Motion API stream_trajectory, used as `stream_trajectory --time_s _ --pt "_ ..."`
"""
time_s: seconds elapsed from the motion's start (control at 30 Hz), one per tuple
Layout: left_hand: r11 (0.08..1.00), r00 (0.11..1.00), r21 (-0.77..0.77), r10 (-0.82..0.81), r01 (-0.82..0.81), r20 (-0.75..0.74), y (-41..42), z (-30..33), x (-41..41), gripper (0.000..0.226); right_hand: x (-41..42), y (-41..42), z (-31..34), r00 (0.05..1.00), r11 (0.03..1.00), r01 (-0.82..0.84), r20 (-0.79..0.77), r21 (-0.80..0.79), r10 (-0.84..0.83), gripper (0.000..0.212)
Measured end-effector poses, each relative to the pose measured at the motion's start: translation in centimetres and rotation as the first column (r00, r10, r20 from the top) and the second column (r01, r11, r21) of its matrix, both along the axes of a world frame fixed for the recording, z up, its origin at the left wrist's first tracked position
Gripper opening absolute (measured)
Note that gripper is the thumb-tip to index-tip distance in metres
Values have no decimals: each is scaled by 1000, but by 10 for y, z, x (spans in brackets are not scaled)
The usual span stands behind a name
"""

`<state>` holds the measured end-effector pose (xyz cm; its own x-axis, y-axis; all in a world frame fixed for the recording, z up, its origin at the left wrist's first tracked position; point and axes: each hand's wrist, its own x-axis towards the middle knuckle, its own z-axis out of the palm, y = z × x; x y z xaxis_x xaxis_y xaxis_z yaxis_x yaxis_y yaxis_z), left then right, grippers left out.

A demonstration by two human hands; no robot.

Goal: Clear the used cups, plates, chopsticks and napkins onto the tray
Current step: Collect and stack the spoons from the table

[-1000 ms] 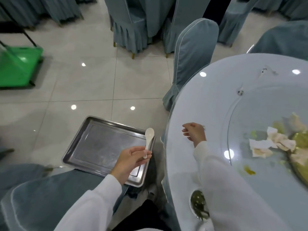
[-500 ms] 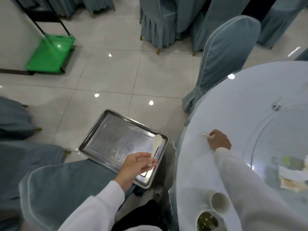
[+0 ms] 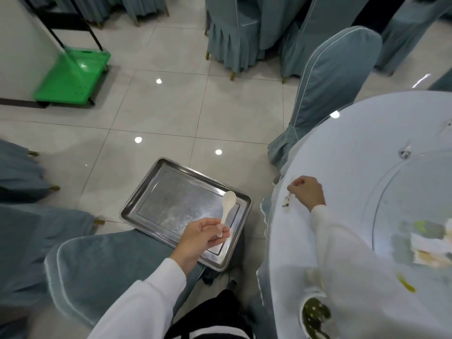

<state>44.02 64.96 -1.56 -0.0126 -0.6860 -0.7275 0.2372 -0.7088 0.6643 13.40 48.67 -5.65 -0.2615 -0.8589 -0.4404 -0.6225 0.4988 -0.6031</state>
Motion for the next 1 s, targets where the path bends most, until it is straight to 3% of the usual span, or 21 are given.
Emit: stream_trajectory --time_s 0.13,0.23,0.33,0.63,0.73,1.0 --pt "998 999 -51 21 -23 -42 16 -4 30 18 49 32 16 960 992 125 257 -34 -113 10" --pt "996 999 -87 21 -24 -44 31 -5 63 18 96 74 27 869 979 203 458 15 -187 7" --pt "990 1000 -138 18 -21 -26 48 -2 101 17 144 127 36 762 963 257 595 84 -255 20" --pt "955 993 -293 74 -45 91 126 23 242 9 329 265 57 549 940 289 773 181 -318 37" --pt "947 986 -308 132 -95 102 160 26 287 9 398 292 68 470 941 247 821 229 -323 31" --pt "912 951 -338 285 -230 121 209 28 378 10 528 324 101 582 992 -12 808 122 -93 19"
